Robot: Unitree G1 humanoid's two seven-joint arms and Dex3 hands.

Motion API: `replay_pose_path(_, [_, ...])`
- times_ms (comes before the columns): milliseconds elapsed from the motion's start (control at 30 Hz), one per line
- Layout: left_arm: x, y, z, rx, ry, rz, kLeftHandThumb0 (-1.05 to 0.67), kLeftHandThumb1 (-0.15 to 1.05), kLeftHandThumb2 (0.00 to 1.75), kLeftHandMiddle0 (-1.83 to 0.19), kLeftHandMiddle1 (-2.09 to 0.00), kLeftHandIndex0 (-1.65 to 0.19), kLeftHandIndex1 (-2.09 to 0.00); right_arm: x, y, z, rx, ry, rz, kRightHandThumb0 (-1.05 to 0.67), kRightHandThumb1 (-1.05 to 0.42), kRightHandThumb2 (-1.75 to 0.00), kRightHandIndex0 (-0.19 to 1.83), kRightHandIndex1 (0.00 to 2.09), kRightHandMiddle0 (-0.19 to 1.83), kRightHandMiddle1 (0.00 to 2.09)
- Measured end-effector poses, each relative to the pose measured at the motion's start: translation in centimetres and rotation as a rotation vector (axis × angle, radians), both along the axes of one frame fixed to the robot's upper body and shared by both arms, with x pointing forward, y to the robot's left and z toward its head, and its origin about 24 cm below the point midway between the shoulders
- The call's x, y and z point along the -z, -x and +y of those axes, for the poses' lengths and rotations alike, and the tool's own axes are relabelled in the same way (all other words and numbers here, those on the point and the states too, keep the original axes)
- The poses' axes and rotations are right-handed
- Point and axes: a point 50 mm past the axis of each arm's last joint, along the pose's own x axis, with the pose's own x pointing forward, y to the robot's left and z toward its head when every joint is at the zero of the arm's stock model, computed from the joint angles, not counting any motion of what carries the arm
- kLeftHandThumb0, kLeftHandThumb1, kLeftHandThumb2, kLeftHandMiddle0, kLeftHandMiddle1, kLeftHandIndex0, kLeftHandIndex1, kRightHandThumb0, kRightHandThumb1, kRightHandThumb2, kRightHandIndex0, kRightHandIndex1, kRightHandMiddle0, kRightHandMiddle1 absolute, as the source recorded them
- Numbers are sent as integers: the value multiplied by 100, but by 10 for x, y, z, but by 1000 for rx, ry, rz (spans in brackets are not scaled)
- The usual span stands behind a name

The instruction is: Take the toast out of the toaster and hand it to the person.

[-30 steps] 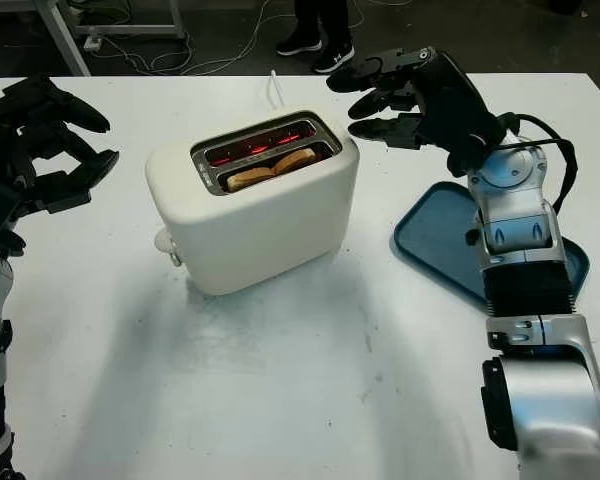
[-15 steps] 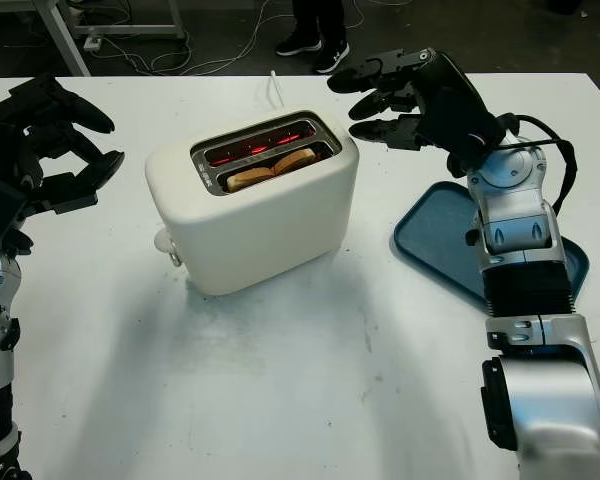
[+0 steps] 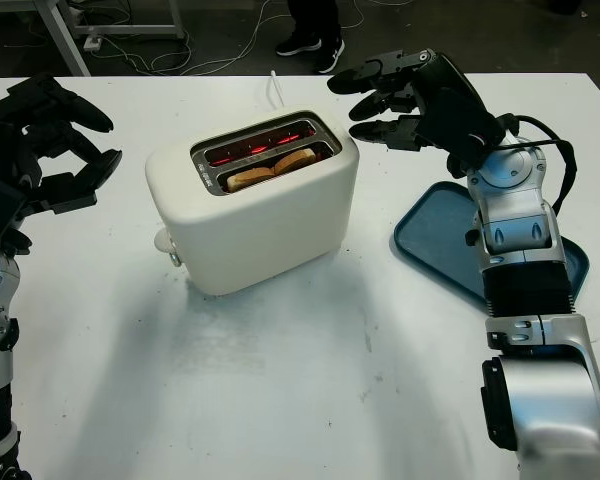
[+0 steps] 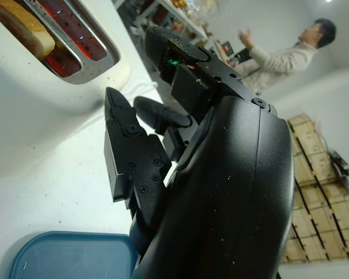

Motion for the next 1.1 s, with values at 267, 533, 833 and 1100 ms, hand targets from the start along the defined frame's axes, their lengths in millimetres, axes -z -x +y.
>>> replay_pose_path(267, [0, 0, 0, 2, -2, 1, -5, 55, 73, -58, -166, -54, -139, 0, 0, 0, -1, 2, 5, 6, -88, 0, 55, 86, 88, 6])
replay_pose_path(533, [0, 0, 1, 1, -1, 0, -6, 56, 72, -58, -166, -54, -139, 7, 0, -4, 18, -6, 41, 3, -89, -1, 58, 86, 89, 7])
replay_pose_path(833, [0, 1, 1, -6, -3, 9, -4, 60, 66, -59, -157, -56, -132, 9, -1, -7, 20, -21, 52, 1, -92, -3, 68, 96, 91, 8])
replay_pose_path(1100, [-2, 2, 2, -14, -10, 15, -3, 63, 61, -58, -154, -54, -125, 9, -1, -7, 19, -19, 53, 4, -92, -2, 69, 97, 93, 8])
